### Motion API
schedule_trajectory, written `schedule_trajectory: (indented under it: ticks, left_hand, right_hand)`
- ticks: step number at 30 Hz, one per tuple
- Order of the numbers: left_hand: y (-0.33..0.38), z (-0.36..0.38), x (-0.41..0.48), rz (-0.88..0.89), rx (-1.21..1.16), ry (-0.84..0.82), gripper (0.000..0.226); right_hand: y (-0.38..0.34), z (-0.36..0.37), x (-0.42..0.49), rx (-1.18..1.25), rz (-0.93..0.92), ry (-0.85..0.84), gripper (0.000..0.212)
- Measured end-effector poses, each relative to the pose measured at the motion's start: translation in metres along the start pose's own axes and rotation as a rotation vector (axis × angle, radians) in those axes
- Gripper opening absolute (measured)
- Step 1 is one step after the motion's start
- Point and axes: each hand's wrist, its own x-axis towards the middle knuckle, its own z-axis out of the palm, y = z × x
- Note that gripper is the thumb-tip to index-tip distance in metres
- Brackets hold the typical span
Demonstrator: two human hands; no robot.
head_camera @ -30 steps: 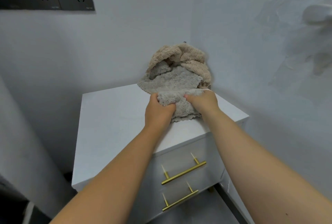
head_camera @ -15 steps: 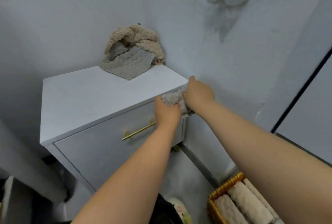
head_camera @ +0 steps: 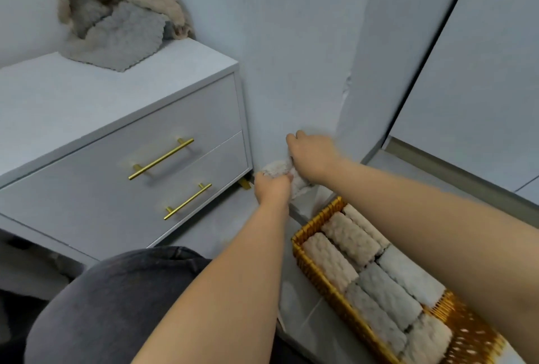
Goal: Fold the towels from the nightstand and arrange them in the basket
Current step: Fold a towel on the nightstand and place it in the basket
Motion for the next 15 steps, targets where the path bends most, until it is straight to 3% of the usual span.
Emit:
schedule_trajectory:
  ticks: [4, 7, 10, 12, 15]
  left_hand:
    - [-0.030, -0.001, -0.004, -0.043, 0.191, -0.001, 0.038]
    - [-0.045, 0.003, -0.003, -0.072, 0.229, -0.073, 0.034]
    - [-0.057, 0.019, -0.010, -0.165, 0.064, -0.012, 0.030]
    - [-0.068, 0.036, -0.014, -0.318, 0.013, 0.006, 0.039]
    - [-0.075, 0.044, -0.017, -0.432, 0.151, -0.120, 0.053]
  right_hand:
    - [0.004, 0.035, -0.024, -0.002, -0.125, -0.101, 0.021]
    - [0.010, 0.063, -0.037, 0.145, -0.014, -0.134, 0.014]
    - [0.023, 0.089, -0.046, 0.320, 0.141, -0.216, 0.017]
    - [0.034, 0.102, -0.050, 0.367, 0.235, -0.336, 0.024]
    - [0.048, 0.114, -0.055, 0.428, 0.311, -0.519, 0.033]
